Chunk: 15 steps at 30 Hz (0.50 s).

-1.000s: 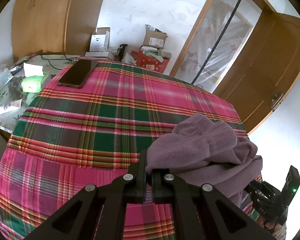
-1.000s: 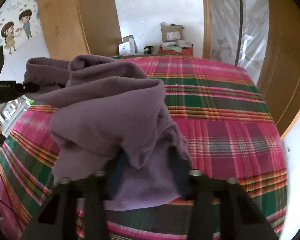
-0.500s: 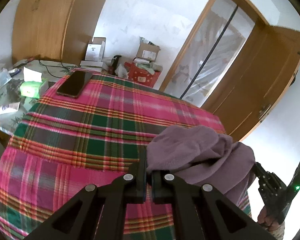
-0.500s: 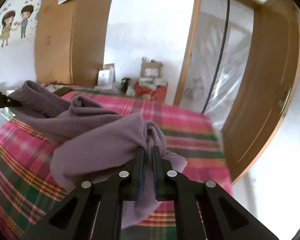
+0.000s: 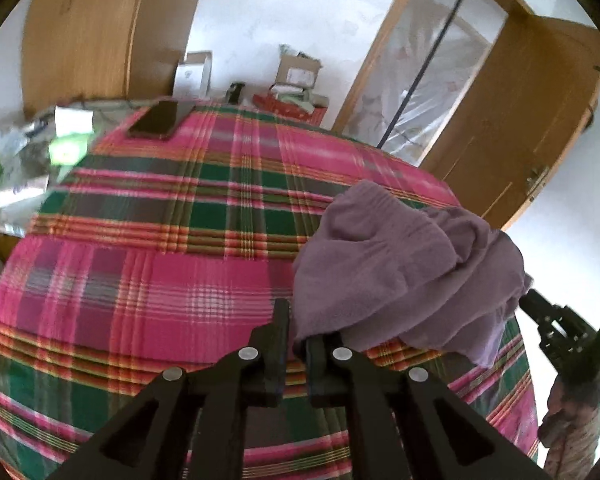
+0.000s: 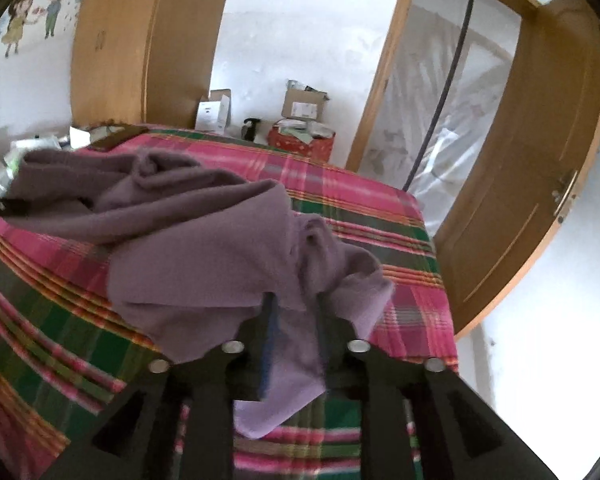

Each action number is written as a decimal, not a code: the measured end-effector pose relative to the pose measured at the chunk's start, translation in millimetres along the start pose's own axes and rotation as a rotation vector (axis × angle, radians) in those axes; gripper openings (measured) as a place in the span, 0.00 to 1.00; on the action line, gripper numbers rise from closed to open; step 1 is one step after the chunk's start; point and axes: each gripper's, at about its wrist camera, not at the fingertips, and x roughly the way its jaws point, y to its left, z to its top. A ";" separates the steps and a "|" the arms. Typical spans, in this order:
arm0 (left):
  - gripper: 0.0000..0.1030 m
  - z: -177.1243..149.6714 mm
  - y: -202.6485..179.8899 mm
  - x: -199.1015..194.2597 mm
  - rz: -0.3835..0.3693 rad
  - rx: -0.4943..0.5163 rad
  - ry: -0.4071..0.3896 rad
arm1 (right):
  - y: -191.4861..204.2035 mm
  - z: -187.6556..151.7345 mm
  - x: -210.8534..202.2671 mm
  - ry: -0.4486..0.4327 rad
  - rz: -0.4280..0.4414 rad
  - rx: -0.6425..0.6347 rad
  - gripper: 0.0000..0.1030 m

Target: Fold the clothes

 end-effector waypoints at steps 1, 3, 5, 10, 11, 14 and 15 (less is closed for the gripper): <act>0.11 -1.4 0.6 -1.7 -0.006 0.007 0.001 | 2.5 0.7 -6.9 -0.017 0.012 0.003 0.25; 0.17 -3.9 3.5 -3.8 0.005 0.015 -0.001 | 10.6 3.4 -19.6 -0.052 0.031 0.000 0.27; 0.18 -6.1 7.2 -5.1 -0.001 0.009 0.003 | 21.2 6.1 -30.6 -0.087 0.067 0.009 0.29; 0.19 -11.9 16.9 -11.7 -0.053 0.002 0.003 | 55.3 17.1 -24.3 -0.095 0.289 0.054 0.37; 0.19 -12.5 19.7 -13.3 -0.055 -0.003 0.003 | 63.0 19.2 -20.0 -0.089 0.324 0.064 0.38; 0.20 -13.9 25.2 -19.0 -0.047 -0.015 -0.003 | 86.0 24.8 -6.3 -0.072 0.396 0.081 0.38; 0.20 -13.7 26.7 -21.7 -0.040 -0.015 -0.009 | 92.6 26.1 -1.9 -0.067 0.403 0.081 0.38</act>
